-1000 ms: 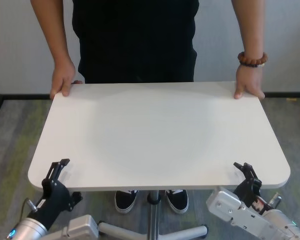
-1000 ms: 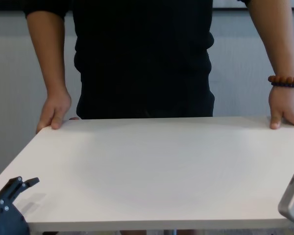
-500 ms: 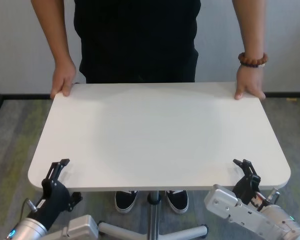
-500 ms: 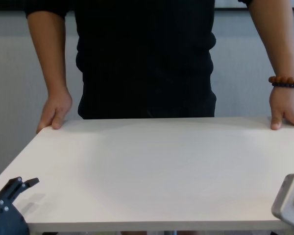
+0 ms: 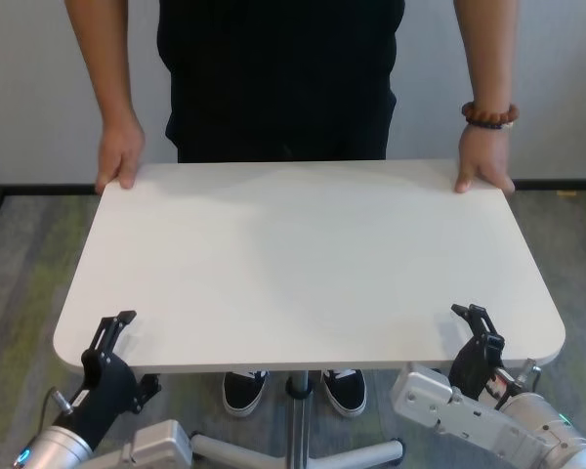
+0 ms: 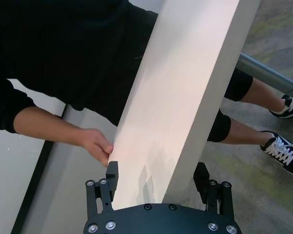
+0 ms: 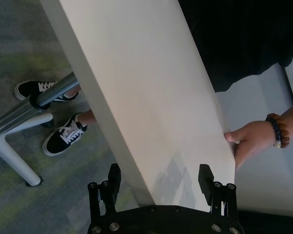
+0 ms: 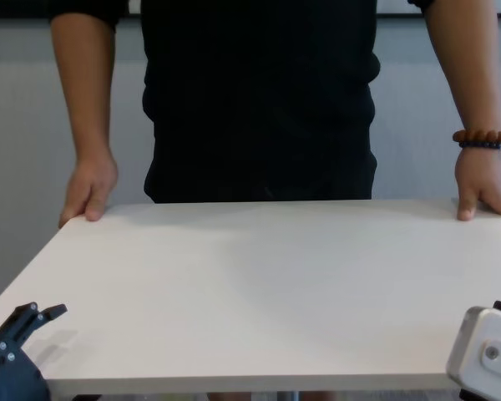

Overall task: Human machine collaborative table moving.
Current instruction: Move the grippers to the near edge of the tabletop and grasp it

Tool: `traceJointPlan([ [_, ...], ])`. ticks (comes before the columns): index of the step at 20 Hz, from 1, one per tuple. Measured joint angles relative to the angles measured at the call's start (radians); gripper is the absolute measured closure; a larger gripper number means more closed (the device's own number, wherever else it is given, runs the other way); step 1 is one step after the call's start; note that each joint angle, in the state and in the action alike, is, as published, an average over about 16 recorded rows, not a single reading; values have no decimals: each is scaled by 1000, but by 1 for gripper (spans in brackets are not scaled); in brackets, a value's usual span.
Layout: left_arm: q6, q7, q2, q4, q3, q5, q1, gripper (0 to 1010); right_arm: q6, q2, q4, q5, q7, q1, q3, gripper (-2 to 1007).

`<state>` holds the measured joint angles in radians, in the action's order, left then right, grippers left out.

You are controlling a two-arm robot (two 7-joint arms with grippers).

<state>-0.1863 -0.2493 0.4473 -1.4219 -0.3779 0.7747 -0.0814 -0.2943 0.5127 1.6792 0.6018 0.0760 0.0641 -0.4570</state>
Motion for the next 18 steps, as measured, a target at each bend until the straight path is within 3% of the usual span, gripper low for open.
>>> traceJointPlan([
  [18,0,0,1,-1,0,-1,0,9,11,-17,-18,113,-11,-14,-13,0],
])
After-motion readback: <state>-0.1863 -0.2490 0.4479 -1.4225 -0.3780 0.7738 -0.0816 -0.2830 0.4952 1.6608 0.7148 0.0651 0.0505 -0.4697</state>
